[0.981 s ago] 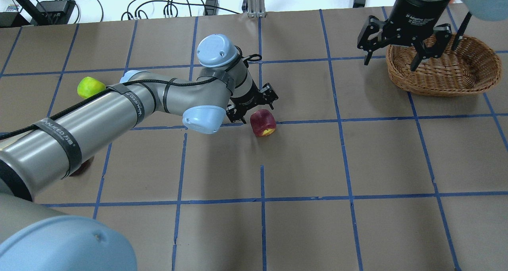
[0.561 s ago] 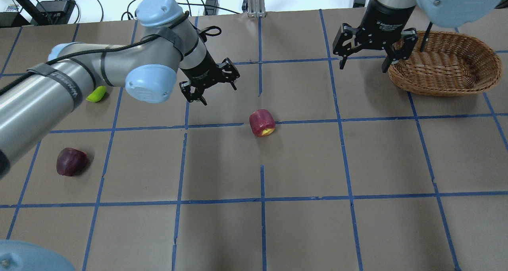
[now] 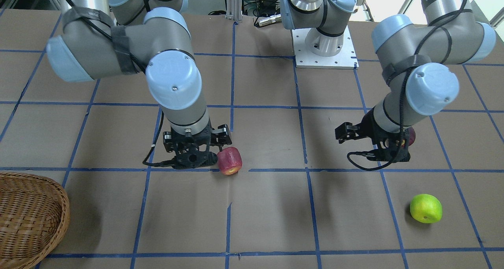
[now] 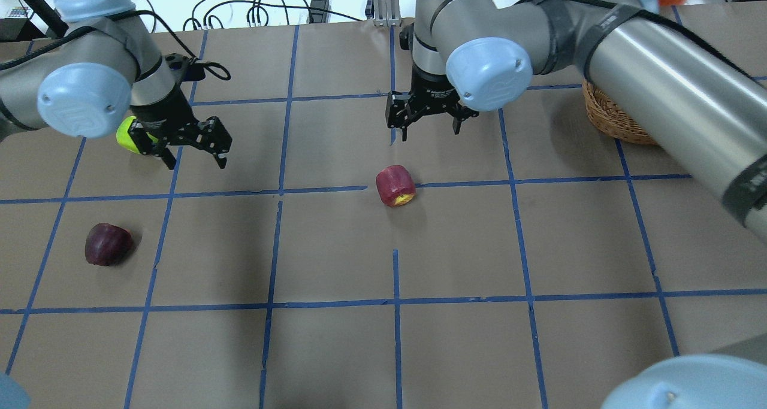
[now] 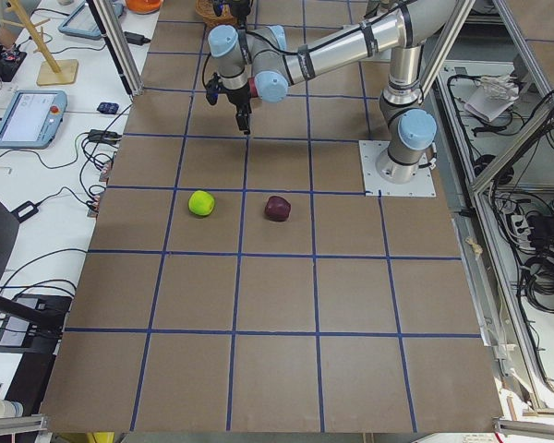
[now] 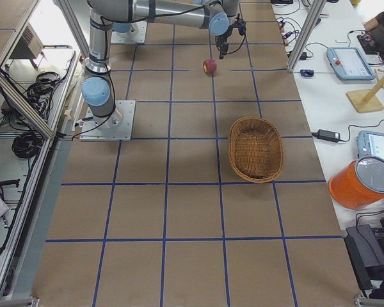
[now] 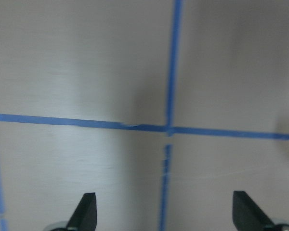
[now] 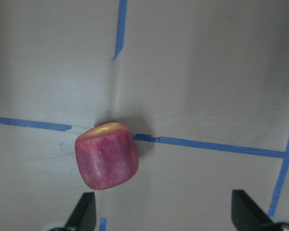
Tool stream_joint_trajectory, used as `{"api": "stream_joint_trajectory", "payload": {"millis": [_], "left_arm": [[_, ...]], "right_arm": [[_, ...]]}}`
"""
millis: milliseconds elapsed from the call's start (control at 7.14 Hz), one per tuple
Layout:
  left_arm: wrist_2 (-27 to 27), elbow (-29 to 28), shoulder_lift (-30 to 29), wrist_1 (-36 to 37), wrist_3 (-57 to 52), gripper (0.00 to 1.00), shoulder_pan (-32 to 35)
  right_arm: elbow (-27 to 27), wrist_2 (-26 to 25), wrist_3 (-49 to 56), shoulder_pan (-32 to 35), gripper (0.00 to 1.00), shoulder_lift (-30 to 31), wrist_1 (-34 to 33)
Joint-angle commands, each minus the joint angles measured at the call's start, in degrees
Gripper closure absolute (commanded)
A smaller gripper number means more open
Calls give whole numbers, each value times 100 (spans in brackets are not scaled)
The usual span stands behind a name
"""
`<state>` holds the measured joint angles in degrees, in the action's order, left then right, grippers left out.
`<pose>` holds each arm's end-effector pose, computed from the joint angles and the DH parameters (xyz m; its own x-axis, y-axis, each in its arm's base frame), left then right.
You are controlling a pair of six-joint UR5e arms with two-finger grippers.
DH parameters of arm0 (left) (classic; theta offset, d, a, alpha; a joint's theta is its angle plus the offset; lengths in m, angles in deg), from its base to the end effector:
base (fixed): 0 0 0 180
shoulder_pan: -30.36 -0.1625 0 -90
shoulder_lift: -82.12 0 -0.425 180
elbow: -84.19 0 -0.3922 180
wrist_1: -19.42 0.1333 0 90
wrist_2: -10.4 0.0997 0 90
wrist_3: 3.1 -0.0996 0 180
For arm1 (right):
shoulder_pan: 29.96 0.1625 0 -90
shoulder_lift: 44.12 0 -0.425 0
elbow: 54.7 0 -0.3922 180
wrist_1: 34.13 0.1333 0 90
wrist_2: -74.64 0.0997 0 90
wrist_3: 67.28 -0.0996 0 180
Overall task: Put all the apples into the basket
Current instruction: 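Grasp the red apple at center with the right gripper while left reaches the dark apple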
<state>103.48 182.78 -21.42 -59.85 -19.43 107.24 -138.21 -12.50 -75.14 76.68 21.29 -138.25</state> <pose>-0.0018 -0.5558 0.3107 -0.9981 0.0608 0.0050 0.0606 0.9770 0.2045 0.3164 -0.5757 0.3210 -0.9880 -0.1493 -0.0398 -0.1520 0.9855 0.0756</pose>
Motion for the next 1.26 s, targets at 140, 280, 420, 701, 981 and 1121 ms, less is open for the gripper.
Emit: {"api": "stream_joint_trajectory", "payload": {"millis": [140,280,420,701,981,1121], "left_arm": [[822,747,-123,1025,-2938,0,-1753],[808,1045,-123,1054,-3442,0,-1973],[843,1501,-140,1655,-3613,0,-2071],[895,1874,-263,2275,-3597,0,-2081],[747,1945,-465,2932,-3465,15,-2072],[755,1936,-370,2900,-3448,68,-2055]], "right_arm": [[-208,3,-15,366,0,-459,-73],[-357,3,-15,366,0,-520,-378],[-463,12,-15,374,0,-617,-607],[-482,300,38,383,0,-644,-811],[-508,381,82,375,0,-740,-952],[-500,338,82,375,0,-906,-1013]]}}
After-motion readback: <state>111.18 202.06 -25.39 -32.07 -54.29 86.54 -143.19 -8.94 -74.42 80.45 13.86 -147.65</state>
